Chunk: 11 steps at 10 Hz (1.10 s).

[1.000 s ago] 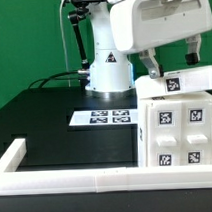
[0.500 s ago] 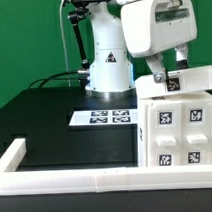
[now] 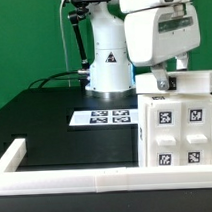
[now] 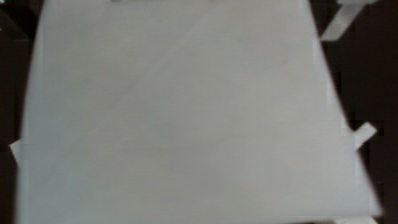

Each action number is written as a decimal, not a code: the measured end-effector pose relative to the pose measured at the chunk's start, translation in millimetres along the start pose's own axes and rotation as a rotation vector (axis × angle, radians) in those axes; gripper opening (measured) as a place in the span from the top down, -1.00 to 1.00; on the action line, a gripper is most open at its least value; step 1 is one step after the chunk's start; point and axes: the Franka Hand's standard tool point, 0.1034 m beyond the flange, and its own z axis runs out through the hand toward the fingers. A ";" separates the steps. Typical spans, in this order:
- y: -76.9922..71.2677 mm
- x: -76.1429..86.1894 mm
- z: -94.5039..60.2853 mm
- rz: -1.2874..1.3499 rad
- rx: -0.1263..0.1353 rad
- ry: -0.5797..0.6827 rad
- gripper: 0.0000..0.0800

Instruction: Assemble cabinet

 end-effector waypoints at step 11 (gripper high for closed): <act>-5.7 7.4 0.9 0.957 -0.034 0.056 -0.39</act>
Offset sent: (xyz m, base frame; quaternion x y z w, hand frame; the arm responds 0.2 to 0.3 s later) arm 0.0000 0.0000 0.0000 0.0000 0.0000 0.0000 1.0000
